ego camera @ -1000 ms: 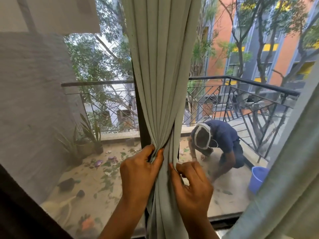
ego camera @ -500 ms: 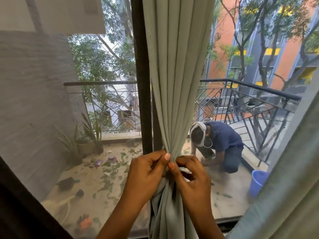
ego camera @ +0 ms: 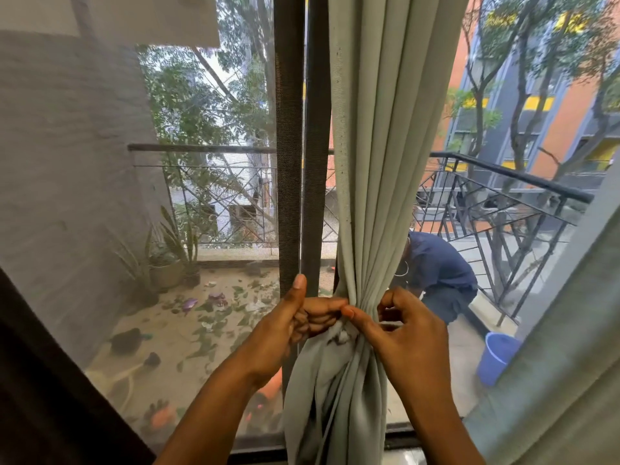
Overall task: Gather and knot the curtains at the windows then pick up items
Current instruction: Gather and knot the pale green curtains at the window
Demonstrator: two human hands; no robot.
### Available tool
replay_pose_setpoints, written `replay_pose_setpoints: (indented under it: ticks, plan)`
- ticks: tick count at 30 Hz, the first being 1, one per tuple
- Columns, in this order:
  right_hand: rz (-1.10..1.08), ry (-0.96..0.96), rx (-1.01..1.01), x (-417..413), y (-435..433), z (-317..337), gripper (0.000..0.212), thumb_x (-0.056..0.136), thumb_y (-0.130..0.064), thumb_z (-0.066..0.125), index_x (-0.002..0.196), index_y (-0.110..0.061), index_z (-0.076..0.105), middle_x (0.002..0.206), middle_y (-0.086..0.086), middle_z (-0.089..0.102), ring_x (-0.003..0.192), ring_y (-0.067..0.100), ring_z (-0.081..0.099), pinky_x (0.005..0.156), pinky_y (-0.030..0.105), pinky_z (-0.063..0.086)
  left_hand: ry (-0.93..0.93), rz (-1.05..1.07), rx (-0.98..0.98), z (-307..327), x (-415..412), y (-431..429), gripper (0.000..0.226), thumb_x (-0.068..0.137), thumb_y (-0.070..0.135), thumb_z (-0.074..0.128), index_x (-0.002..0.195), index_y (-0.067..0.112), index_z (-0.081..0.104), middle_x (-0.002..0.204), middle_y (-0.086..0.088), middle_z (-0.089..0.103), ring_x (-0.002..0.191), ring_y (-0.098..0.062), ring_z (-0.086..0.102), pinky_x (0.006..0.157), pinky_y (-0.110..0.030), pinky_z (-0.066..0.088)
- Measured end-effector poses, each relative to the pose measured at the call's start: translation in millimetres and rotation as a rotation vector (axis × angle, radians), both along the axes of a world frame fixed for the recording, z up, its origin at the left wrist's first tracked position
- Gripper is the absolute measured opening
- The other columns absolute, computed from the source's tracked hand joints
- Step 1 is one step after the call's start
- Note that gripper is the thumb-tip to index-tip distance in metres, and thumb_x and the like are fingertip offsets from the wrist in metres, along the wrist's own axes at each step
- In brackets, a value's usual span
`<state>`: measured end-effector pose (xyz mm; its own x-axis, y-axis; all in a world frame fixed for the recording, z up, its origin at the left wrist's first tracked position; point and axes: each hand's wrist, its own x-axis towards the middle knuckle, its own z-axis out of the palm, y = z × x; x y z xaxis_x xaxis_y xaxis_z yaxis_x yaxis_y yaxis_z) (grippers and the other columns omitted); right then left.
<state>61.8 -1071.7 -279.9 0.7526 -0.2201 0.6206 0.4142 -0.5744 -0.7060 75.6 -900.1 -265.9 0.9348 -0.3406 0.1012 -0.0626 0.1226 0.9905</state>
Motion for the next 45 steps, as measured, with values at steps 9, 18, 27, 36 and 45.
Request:
replay_pose_setpoints:
  ticks: [9, 18, 27, 36, 45]
  plan:
    - [-0.025, -0.007, -0.063, 1, 5, 1, 0.02, 0.076, -0.036, 0.071, 0.071, -0.021, 0.059, 0.068, -0.009, 0.06, 0.066, 0.01, 0.06, 0.06, 0.042, 0.054, -0.073, -0.061, 0.075, 2, 4, 7, 0.056, 0.087, 0.05, 0.027, 0.11, 0.023, 0.071, 0.114, 0.007, 0.071, 0.114, -0.007, 0.062, 0.098, -0.017, 0.046]
    - [0.022, 0.022, -0.051, 17, 5, 8, 0.017, 0.079, -0.031, 0.07, 0.069, -0.021, 0.059, 0.066, -0.008, 0.061, 0.066, 0.005, 0.06, 0.059, 0.032, 0.053, -0.43, 0.129, 0.228, -27, 10, -4, 0.051, 0.085, 0.002, 0.067, 0.123, 0.036, 0.058, 0.124, 0.026, 0.061, 0.12, 0.003, 0.055, 0.097, -0.014, 0.044]
    - [0.104, 0.172, -0.176, 29, -2, 24, 0.027, 0.076, -0.042, 0.071, 0.069, -0.02, 0.058, 0.066, -0.005, 0.061, 0.066, 0.007, 0.06, 0.057, 0.02, 0.046, -0.443, 0.054, 0.238, -26, 31, 8, 0.048, 0.089, -0.008, 0.057, 0.118, 0.03, 0.061, 0.115, 0.027, 0.066, 0.116, -0.001, 0.059, 0.099, -0.017, 0.045]
    - [0.103, 0.236, -0.267, 46, -3, 39, 0.027, 0.076, -0.039, 0.072, 0.064, -0.017, 0.062, 0.06, 0.0, 0.062, 0.053, 0.009, 0.055, 0.055, 0.029, 0.048, -0.492, 0.051, 0.298, -34, 30, 10, 0.057, 0.086, -0.008, 0.061, 0.125, 0.034, 0.056, 0.123, 0.033, 0.059, 0.119, 0.007, 0.053, 0.097, -0.013, 0.043]
    - [0.04, 0.168, -0.209, 50, 5, 33, 0.028, 0.079, -0.035, 0.071, 0.063, -0.016, 0.058, 0.057, -0.004, 0.057, 0.052, 0.005, 0.05, 0.057, 0.025, 0.043, -0.835, 0.761, 0.624, -113, -6, 15, 0.031, 0.087, 0.052, 0.06, 0.08, 0.024, 0.071, 0.074, 0.015, 0.067, 0.061, 0.007, 0.051, 0.063, -0.002, 0.04]
